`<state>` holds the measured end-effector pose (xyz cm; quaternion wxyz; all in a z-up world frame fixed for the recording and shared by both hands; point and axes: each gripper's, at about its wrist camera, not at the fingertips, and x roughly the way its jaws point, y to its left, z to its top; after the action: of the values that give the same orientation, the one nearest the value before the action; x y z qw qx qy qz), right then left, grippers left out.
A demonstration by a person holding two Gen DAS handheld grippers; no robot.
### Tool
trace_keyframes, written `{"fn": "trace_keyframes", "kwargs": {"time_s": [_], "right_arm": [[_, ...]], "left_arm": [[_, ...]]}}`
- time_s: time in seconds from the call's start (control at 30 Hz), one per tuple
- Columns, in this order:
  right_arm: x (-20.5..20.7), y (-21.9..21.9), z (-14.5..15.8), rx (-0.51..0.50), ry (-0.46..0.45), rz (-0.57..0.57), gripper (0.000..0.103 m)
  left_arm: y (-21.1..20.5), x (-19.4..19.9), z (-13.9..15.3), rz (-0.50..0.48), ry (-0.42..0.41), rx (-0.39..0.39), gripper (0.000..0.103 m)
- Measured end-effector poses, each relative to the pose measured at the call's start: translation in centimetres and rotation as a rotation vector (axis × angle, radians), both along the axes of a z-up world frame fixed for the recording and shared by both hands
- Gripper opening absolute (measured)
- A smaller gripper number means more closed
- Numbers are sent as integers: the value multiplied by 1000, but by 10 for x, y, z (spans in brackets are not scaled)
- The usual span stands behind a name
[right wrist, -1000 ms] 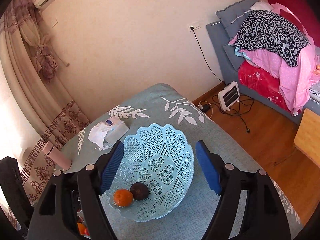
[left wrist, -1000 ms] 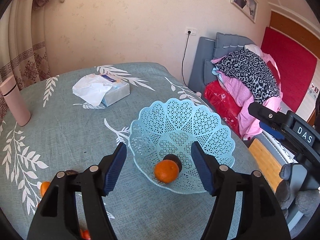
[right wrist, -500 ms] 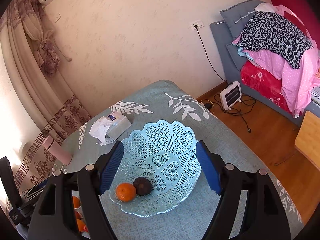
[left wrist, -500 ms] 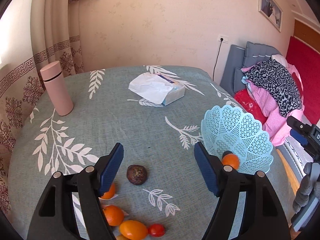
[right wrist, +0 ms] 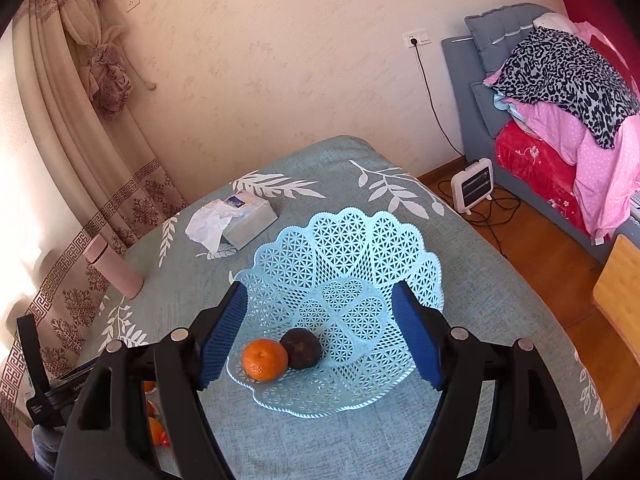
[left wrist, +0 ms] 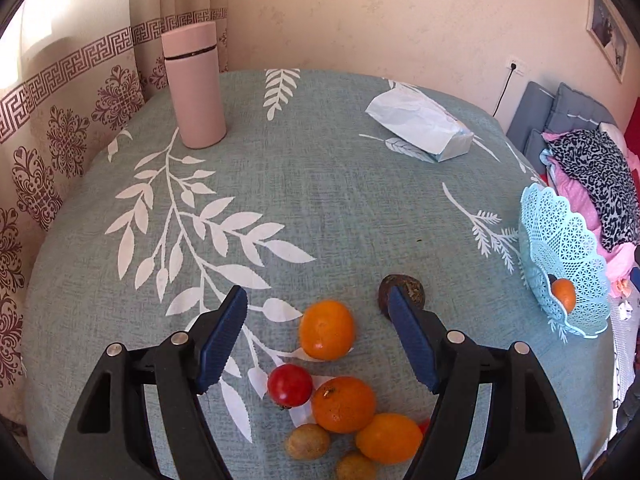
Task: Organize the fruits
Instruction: 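Lower the orange into the blue basket and open the left tool, then grasp the second dark fruit with the right tool and carry it to the basket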
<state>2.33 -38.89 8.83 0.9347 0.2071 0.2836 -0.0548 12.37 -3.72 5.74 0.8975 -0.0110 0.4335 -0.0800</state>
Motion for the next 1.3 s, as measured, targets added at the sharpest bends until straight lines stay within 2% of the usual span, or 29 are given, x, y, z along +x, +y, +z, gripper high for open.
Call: {"fn": "trace_keyframes", "kwargs": {"time_s": [0.13,0.27,0.4,0.47,0.53,0.77,0.97,1.07,1.3], "right_arm": [[3,6,-4,-11,10,19,76],[6,10,-6,-17,21,34,76],[7,15,-9,-22,29,51,76],[8,19,-10,-23,29,64,76],[8,23,-10,-22,26,84,76],[7,54,-12,-33,23,184,76],[12,101,-12,-88,42,302,76],[20,127,-11,-114,57,365,76],[64,189,-33,-120,186,494,76]], "left_arm": [[-7,10,-23,-9,58,9,70],[-12,16,-38,-15,110,8,63],[-14,16,-44,-14,116,20,52],[-14,13,-43,-19,110,20,37],[-10,10,-41,-17,105,-2,37],[5,-11,-19,34,-8,-35,37],[22,-27,3,80,-101,-15,37],[35,-31,14,99,-128,-36,37],[57,-44,37,117,-199,-100,37]]}}
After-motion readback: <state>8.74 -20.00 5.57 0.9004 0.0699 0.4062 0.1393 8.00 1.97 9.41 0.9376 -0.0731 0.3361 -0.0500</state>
